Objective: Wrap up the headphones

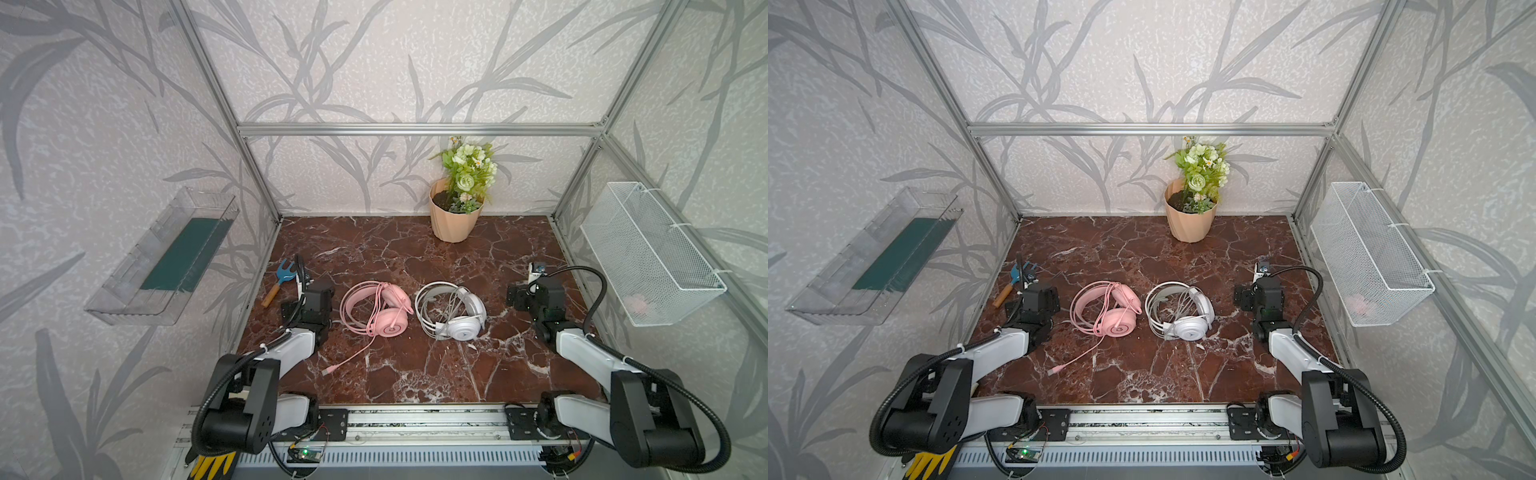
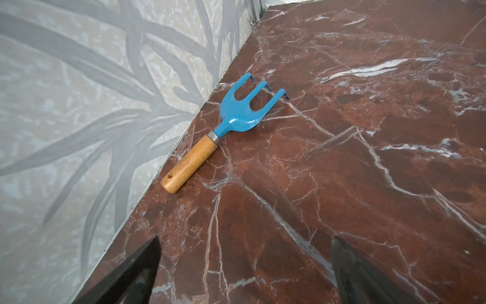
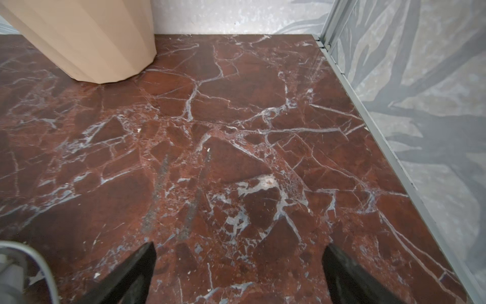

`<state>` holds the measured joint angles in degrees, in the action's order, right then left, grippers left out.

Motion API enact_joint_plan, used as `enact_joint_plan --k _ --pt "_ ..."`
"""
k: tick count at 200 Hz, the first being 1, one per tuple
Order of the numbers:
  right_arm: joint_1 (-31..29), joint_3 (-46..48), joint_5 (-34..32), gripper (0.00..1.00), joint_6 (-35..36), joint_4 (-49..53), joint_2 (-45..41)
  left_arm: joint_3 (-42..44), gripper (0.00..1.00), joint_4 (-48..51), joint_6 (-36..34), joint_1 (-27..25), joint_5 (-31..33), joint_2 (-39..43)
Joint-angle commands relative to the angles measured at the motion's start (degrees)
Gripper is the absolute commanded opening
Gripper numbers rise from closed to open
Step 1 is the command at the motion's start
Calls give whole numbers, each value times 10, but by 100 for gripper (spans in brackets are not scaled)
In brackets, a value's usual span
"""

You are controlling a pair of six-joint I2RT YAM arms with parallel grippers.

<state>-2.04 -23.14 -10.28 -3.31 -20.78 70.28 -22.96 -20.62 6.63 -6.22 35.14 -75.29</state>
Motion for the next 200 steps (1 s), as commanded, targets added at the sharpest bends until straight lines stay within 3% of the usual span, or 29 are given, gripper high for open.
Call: enact_joint_plan --k 1,24,46,76,97,117,138,200 --pt "0 30 -27 99 -2 -145 31 12 99 -238 -29 5 12 -30" --pt "0 12 -10 99 0 -151 53 31 99 -371 -36 17 -19 -116" --pt "0 22 31 99 4 -240 101 2 99 -280 -32 20 -80 -105" --pt "-2 20 98 99 35 -272 140 53 99 -450 -42 45 -144 -166" --pt "-5 34 116 99 45 -389 208 21 99 -320 -19 53 -162 -128" --pt "-8 7 109 99 47 -273 171 26 99 -378 -28 54 -153 -155" --pt "-13 18 103 99 51 -323 188 18 99 -343 -19 54 -151 -143" --pt "-14 10 103 99 54 -293 179 20 99 -364 -36 46 -146 -153"
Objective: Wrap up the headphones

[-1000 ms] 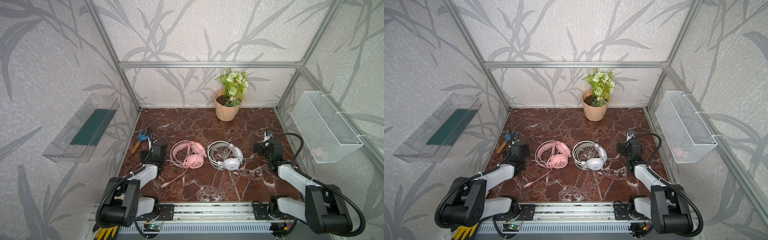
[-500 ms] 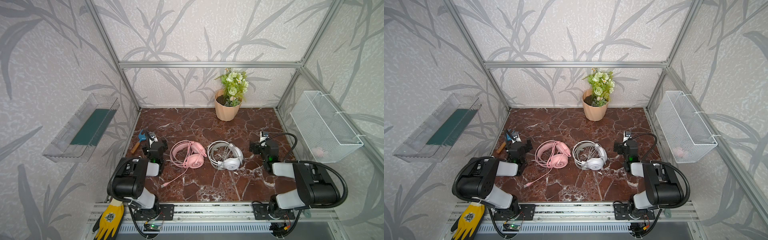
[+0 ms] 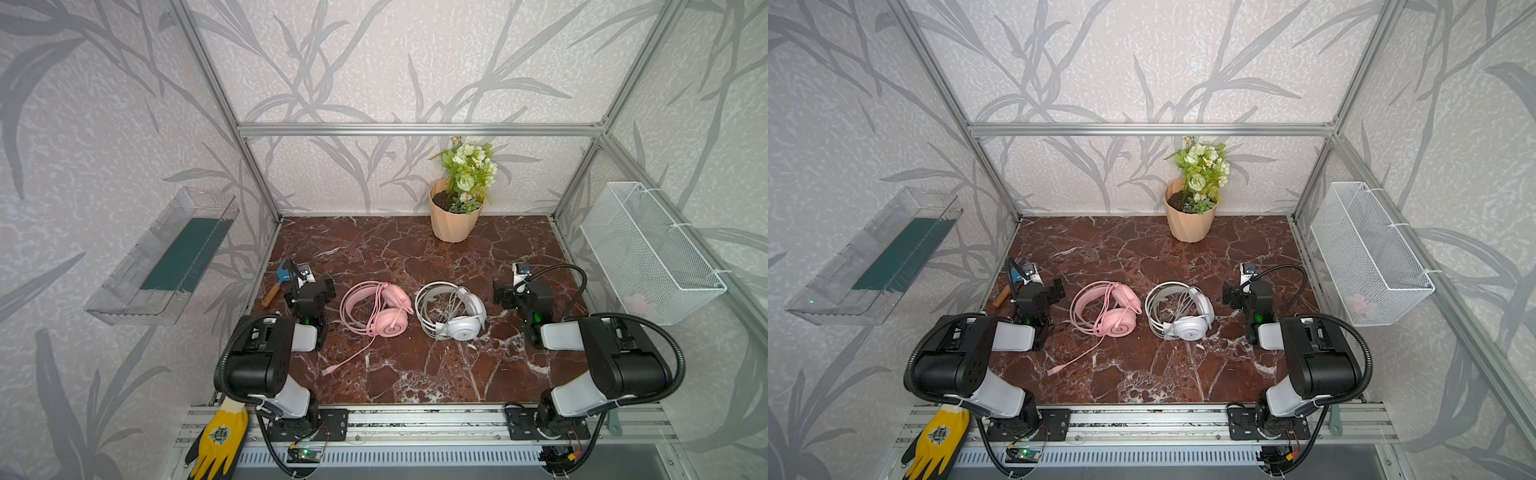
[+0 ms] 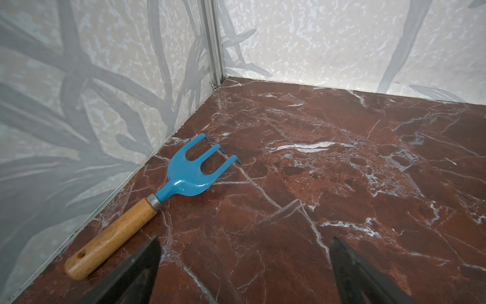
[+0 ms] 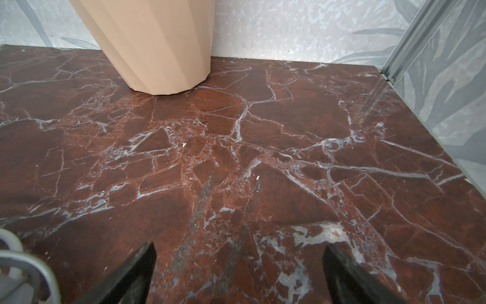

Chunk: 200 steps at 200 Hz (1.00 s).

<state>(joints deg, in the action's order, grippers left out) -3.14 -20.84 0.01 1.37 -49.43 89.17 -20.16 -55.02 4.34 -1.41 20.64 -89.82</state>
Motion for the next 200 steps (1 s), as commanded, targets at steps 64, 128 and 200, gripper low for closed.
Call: enact_joint_plan --k 64,128,200 --pt "-3 -13 0 99 7 -6 -10 -7 99 -13 -9 4 -19 -4" --pt "-3 -13 0 99 7 -5 -10 -9 99 -13 -21 1 -40 -5" --pt "-4 -15 0 99 7 -3 -10 -10 99 -10 -20 2 -42 -6"
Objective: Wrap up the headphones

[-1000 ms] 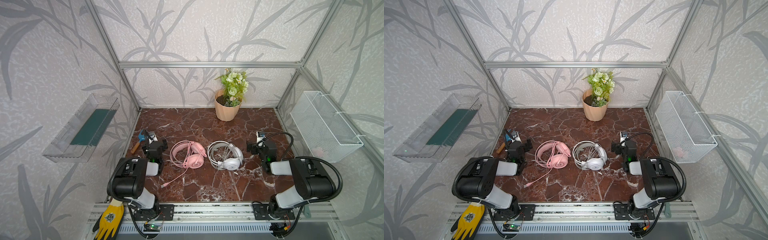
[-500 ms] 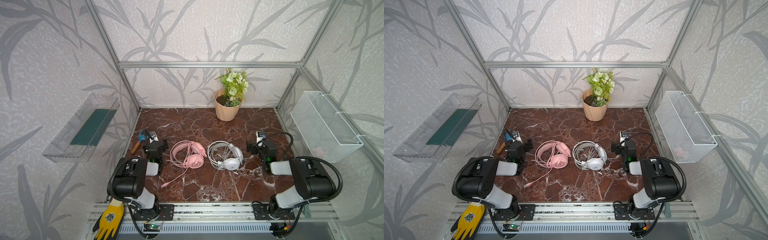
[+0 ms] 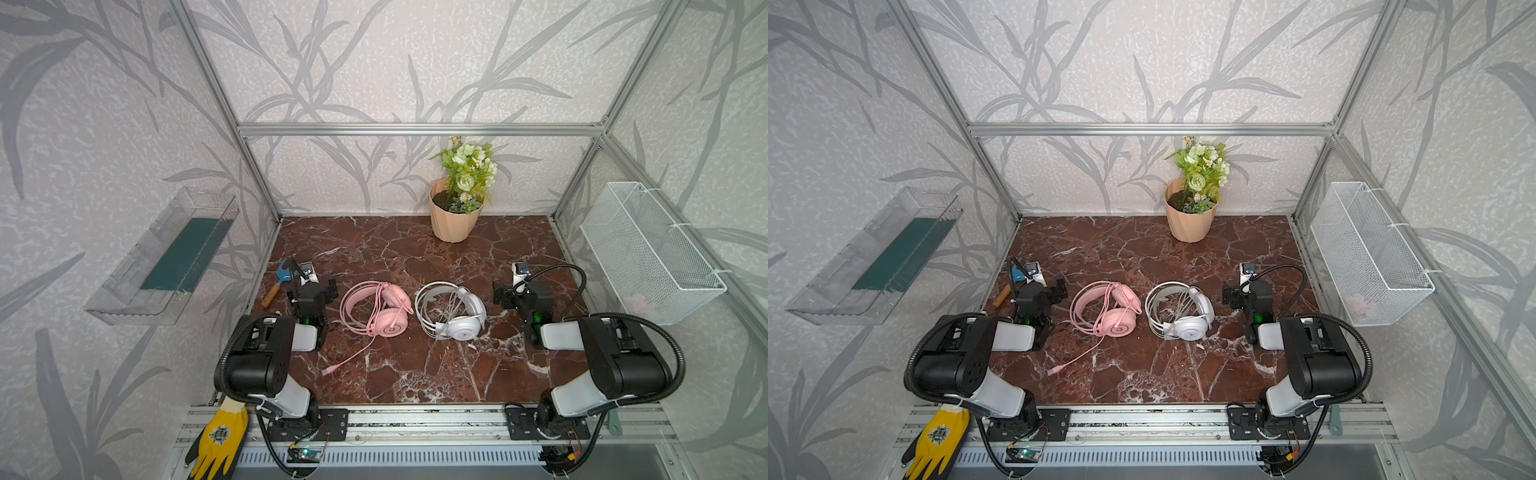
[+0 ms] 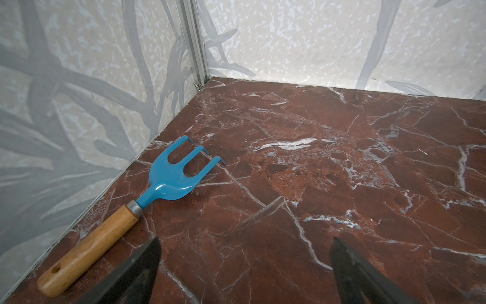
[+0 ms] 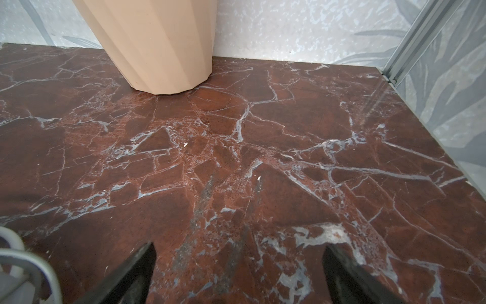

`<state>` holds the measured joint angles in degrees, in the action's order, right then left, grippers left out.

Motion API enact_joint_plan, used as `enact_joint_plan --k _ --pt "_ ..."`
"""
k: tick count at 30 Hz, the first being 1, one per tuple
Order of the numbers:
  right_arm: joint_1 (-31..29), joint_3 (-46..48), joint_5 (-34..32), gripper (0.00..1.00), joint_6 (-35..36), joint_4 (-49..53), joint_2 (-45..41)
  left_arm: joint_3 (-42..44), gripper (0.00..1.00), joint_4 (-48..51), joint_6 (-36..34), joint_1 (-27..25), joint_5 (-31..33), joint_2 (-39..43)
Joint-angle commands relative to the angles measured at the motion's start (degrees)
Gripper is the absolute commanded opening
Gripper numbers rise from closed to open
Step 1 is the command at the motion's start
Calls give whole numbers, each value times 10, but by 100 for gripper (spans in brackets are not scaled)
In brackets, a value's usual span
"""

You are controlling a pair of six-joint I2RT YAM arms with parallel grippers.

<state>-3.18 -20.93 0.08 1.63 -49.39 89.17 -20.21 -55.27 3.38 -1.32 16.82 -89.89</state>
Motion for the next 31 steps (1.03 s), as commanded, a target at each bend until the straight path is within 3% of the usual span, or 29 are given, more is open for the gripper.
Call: enact_joint_plan --k 1,3,7,9,10,11,12,31 --pt "-3 -14 -1 99 5 -4 -10 -10 99 -7 -11 1 -4 -5" --pt "-3 -14 -1 99 5 -4 -10 -10 96 -6 -10 1 -5 -5" --pt "-3 -14 -2 97 5 -4 -10 -11 75 -7 -9 2 -5 -4" --pt "-4 -14 -1 95 5 -4 -10 -10 70 -6 -9 2 -5 -4" --pt "-4 -14 -2 96 6 -3 -10 -10 72 -6 -10 2 -6 -5" --pt "-4 -14 -2 98 6 -4 -10 -10 93 -7 -9 2 -6 -4" --pt "-4 -14 -2 99 6 -4 -10 -10 99 -6 -10 2 -5 -4" --pt "-4 -14 -3 99 6 -4 -10 -6 99 -2 -11 16 -46 0"
